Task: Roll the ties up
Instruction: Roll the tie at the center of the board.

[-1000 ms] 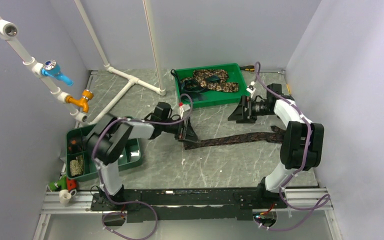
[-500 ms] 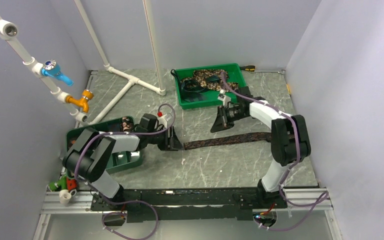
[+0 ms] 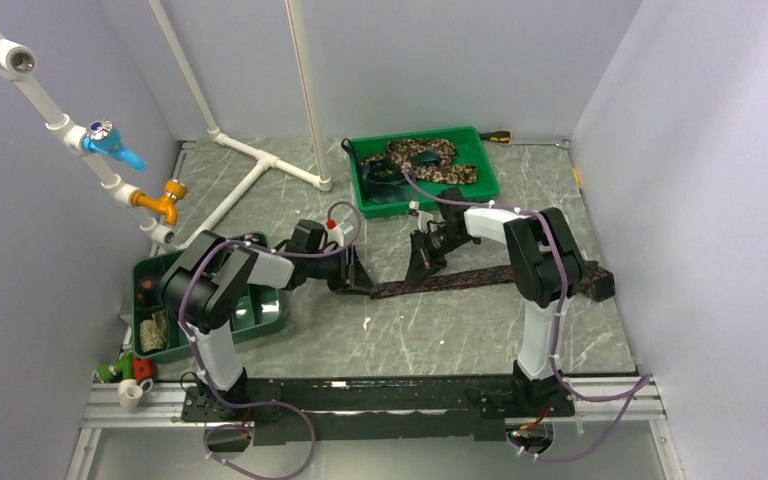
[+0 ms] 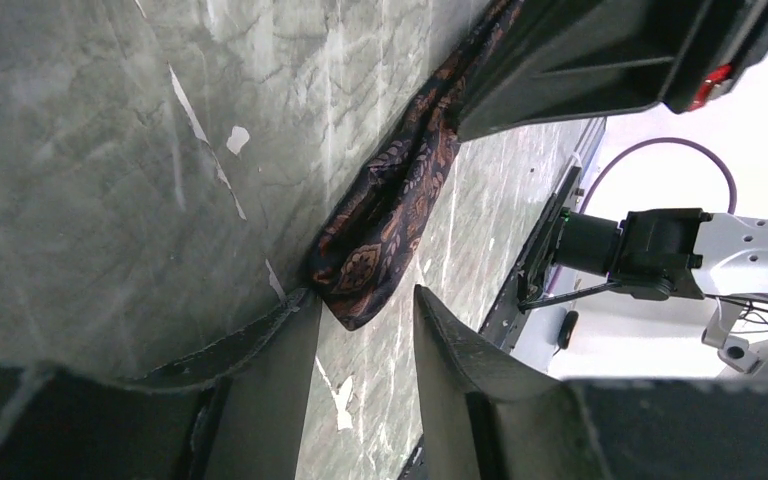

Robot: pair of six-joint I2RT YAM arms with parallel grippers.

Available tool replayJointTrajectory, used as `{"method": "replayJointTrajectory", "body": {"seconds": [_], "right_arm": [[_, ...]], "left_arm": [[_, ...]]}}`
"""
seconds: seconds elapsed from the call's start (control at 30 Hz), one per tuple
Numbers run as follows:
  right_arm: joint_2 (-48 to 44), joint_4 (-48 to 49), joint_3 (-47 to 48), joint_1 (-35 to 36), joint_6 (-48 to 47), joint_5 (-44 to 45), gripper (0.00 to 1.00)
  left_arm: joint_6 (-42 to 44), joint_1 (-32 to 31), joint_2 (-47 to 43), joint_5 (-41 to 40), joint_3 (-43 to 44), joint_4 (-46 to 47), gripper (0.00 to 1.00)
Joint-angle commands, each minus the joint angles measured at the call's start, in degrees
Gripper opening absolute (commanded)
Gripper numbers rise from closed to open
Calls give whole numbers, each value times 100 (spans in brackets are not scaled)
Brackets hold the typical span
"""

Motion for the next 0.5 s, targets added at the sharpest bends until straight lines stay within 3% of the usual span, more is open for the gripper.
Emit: {"method": "replayJointTrajectory", "body": {"seconds": [0.0, 0.27, 0.4, 0.47], "right_arm": [[235, 164, 233, 136, 17, 279, 0], [431, 168, 49, 278, -109, 931, 0], [496, 244, 111, 396, -55, 987, 0], [507, 285, 157, 482, 4, 1001, 0]], "left_arm": [[-18, -31, 68, 166, 105, 232, 43], [-140, -172, -336, 671, 290, 915, 19], [-589, -302, -156, 779, 538, 1471, 0], [-728, -298, -108, 812, 679, 1632, 0]]}}
